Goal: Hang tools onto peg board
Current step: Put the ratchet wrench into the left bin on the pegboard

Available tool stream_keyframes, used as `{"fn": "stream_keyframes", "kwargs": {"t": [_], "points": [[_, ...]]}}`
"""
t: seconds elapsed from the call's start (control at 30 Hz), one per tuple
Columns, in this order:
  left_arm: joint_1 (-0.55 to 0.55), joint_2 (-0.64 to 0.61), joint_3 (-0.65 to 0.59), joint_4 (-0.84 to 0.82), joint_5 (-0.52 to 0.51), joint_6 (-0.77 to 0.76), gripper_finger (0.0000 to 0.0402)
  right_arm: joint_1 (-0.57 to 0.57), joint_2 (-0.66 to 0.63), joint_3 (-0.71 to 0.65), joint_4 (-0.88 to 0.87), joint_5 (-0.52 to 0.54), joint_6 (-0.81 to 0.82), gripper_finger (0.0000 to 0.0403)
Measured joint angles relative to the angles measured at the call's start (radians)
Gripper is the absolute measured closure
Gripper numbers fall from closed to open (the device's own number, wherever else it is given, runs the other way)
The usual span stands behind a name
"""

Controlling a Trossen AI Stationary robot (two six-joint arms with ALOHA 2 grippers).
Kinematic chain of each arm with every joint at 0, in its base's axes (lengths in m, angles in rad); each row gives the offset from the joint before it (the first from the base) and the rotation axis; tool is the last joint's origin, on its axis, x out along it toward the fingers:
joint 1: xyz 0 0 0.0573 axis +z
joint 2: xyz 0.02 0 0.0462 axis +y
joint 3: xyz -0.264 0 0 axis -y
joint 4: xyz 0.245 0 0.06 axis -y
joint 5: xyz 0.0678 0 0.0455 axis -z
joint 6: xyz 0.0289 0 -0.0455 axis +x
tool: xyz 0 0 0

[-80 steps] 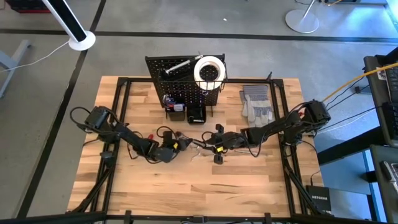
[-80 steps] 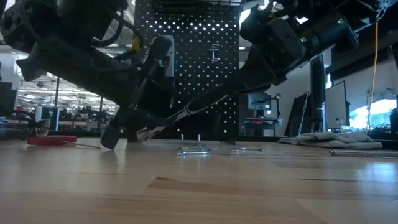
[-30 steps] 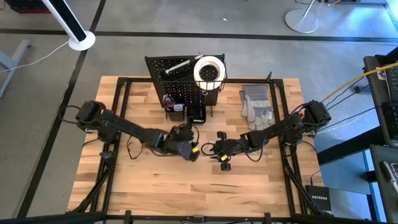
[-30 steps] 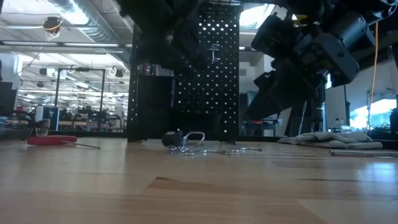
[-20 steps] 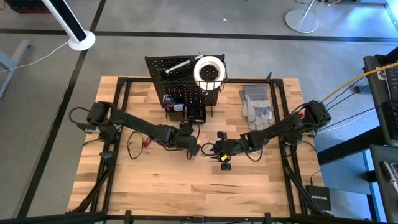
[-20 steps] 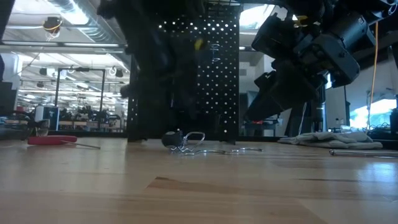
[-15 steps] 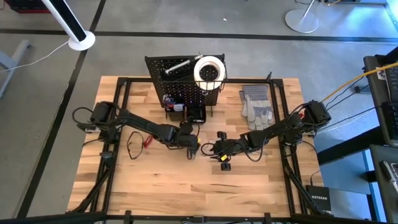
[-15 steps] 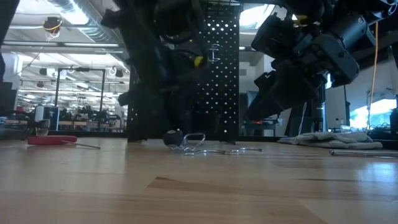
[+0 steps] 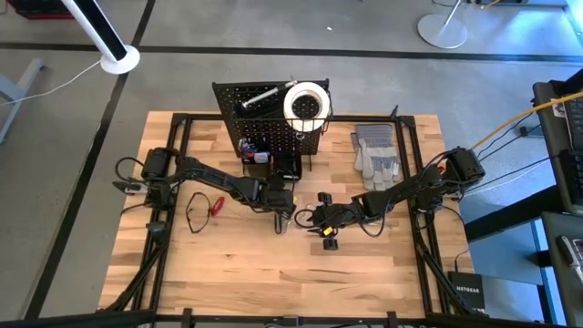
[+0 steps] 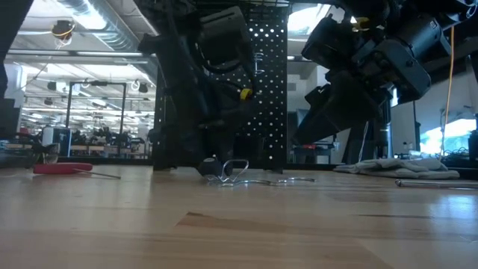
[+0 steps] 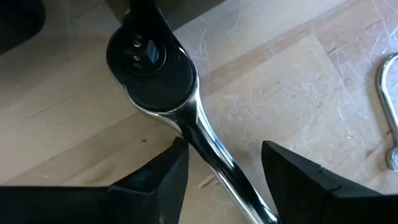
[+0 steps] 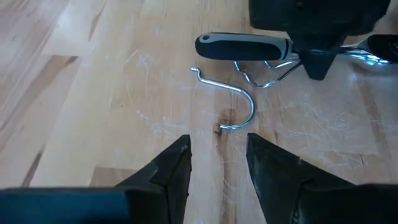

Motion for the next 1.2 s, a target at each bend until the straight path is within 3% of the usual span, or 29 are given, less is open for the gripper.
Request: {"fn": "stream_keyframes", "kwargs": {"t": [0.13,0.53,0.9,1.2], "points": [[-0.013,0.001,0.000,-0.019,-0.010,-0.003,0.0230,0.000,0.000,0.000,0.001,0.000,0.000,0.0246],[-0.057,-0.007,-0.004,-0.029,-0.013,-0.006,0.0367,0.000,0.000,0.000,0.000,0.000,0.004,0.0246],[-0.152,-0.124,0.041,-0.161,-0.010,0.021,0.0363,0.000,-0.010,0.000,-0.021,-0.016,0.028,0.0246],[-0.285,-0.321,0.046,-0.187,-0.160,0.120,0.0364,0.000,-0.116,0.001,-0.081,-0.065,0.122,0.0246]]}}
